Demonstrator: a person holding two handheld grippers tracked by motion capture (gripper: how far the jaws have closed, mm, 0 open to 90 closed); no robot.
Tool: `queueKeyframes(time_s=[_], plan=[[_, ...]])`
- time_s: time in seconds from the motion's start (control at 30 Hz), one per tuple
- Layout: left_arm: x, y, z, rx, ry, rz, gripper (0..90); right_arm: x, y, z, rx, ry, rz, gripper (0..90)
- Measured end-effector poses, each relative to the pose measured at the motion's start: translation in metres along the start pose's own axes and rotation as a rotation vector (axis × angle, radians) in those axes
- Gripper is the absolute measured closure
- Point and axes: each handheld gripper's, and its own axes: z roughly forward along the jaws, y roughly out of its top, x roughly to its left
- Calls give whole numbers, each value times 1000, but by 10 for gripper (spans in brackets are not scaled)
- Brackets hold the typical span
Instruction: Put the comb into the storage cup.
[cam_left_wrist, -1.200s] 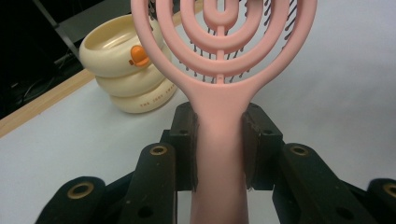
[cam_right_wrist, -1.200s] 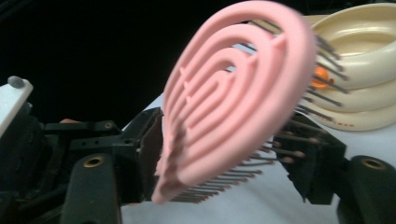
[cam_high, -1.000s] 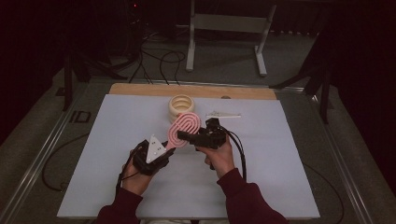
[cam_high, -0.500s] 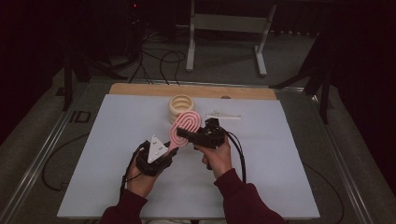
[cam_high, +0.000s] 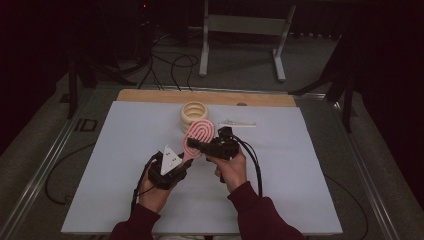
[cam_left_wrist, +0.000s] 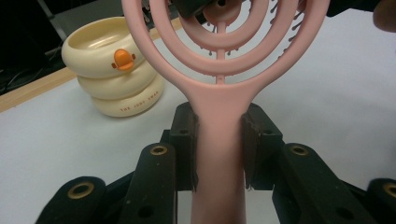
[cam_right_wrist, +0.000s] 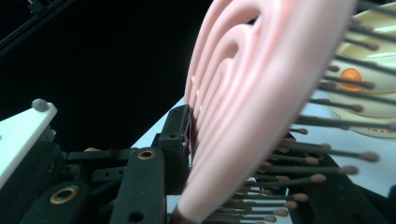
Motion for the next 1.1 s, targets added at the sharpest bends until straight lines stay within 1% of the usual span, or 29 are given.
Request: queueKeyframes(time_s=[0.2,0.4,0.6,0.7,0.77,0.8,0.97,1.1], plan=[[1,-1,0,-6,-4,2,699,4,0,-1,4,2,10,626],[3,-2,1,-8,-8,-1,698,7,0,0,9,-2,-11,631],[4,-2,1,-6,-7,0,677,10,1,-1,1,10,-30,633],[4,-3,3,3,-5,-5,581,12,1,-1,-5,20,-39,633],[5,-3,2,-5,-4,-12,534,13,2,-2,-7,20,-51,632],[6,-2,2,-9,-10,-16,506,14,2,-2,-8,19,-56,633],[7,-2,1,-18,-10,-30,365,15,4,-3,-16,23,-60,633],[7,-1,1,-26,-7,-29,263,15,5,-3,-17,19,-61,633]])
